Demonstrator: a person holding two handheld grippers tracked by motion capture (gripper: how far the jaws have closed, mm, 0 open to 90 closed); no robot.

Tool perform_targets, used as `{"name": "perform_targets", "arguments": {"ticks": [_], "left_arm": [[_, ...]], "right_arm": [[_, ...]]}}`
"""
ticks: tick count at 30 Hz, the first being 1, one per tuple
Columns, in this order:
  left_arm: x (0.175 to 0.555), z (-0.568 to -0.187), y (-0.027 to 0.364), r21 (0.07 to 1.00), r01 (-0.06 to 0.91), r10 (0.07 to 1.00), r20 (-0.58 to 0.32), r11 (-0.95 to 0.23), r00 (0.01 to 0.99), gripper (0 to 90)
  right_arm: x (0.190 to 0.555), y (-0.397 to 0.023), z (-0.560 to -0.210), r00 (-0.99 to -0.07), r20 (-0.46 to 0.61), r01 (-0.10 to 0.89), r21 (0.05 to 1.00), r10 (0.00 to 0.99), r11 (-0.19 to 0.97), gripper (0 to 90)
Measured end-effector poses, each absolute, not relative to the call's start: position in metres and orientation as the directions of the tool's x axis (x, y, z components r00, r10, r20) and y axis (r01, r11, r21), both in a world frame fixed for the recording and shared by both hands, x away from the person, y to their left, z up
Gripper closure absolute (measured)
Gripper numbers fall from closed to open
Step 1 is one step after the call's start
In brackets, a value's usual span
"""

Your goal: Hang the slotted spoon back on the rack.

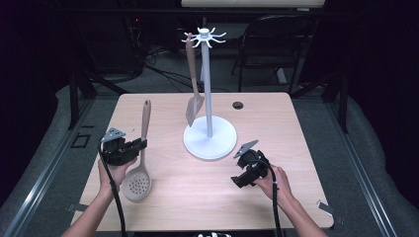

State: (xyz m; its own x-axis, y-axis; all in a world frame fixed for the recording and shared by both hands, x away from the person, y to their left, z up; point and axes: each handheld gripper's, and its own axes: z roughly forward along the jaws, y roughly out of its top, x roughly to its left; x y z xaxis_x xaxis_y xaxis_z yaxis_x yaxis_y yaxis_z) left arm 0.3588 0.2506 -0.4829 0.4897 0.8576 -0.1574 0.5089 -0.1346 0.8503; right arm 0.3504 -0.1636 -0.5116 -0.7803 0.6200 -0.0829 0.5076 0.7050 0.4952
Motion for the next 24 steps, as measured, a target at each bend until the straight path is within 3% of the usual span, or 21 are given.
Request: {"name": "perform_targets", "arguments": {"ticks": [16,24], "left_arm": [[0.338,-0.455,0.241,0.946,0.310,0.836,-0.095,-0.093,0.540,76.7],[0.340,-0.438,0.230,0.958,0.261,0.822,-0.051,-0.121,0.568,76.7]], "right_arm": [[0.352,-0.164,-0.513,-0.783,-0.080,0.511,0.482,0.617,0.711,14.3],[0.352,-0.164,-0.515,-0.782,-0.077,0.516,0.476,0.618,0.712,14.2]]}}
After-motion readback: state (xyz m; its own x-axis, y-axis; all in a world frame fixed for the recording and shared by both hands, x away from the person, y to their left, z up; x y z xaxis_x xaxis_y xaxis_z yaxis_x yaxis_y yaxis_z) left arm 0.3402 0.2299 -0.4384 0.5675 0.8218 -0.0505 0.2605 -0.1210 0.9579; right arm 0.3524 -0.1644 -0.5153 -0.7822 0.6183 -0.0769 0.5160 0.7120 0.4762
